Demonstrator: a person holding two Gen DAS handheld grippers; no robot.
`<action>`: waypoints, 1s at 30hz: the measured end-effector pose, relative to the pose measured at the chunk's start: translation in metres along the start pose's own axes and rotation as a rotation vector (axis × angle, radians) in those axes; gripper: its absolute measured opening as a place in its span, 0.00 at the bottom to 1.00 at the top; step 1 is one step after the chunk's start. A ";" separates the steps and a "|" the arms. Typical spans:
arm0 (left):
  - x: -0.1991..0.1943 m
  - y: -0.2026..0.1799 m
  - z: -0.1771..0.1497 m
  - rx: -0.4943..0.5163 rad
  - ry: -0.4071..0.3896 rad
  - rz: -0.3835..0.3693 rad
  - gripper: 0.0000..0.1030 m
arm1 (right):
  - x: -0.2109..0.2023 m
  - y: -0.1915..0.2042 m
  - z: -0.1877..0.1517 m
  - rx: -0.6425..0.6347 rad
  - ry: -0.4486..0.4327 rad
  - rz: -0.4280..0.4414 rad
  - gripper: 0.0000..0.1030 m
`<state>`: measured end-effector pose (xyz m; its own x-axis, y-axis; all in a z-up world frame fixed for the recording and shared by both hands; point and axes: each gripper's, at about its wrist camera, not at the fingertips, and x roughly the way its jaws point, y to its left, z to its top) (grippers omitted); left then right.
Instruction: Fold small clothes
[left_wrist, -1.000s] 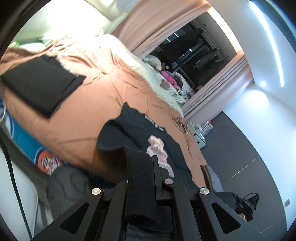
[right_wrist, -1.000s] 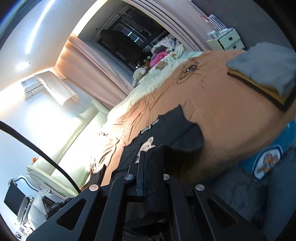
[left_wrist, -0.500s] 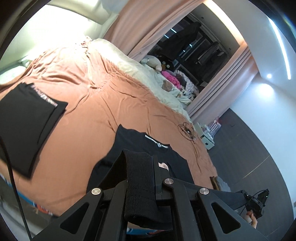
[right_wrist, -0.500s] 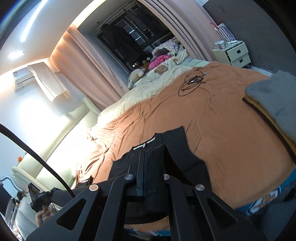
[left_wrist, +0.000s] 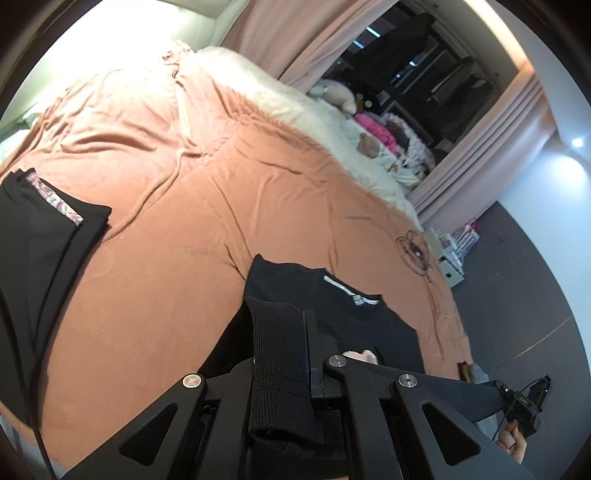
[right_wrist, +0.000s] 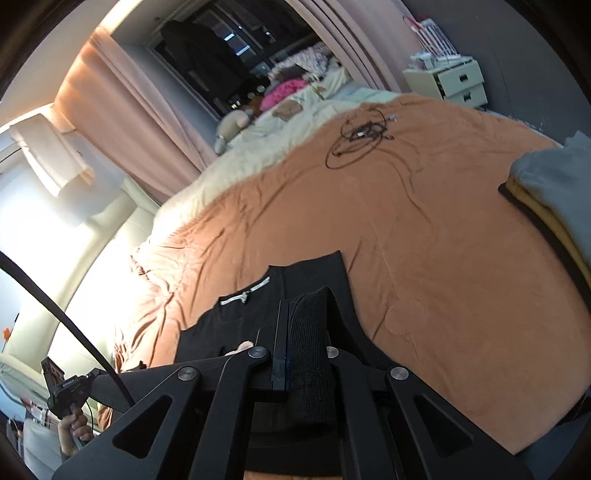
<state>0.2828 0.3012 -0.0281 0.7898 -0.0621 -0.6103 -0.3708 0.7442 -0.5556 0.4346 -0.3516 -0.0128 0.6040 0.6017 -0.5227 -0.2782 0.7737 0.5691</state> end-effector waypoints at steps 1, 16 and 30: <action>0.008 0.001 0.004 -0.004 0.007 0.010 0.02 | 0.005 0.002 0.004 0.001 0.004 -0.007 0.00; 0.124 0.030 0.037 -0.037 0.127 0.164 0.02 | 0.112 0.007 0.040 0.082 0.097 -0.117 0.00; 0.172 0.056 0.037 -0.045 0.204 0.240 0.71 | 0.153 0.025 0.048 -0.009 0.125 -0.208 0.80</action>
<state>0.4161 0.3570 -0.1432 0.5642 -0.0241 -0.8253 -0.5594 0.7240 -0.4036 0.5565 -0.2498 -0.0482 0.5517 0.4483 -0.7034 -0.1641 0.8851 0.4355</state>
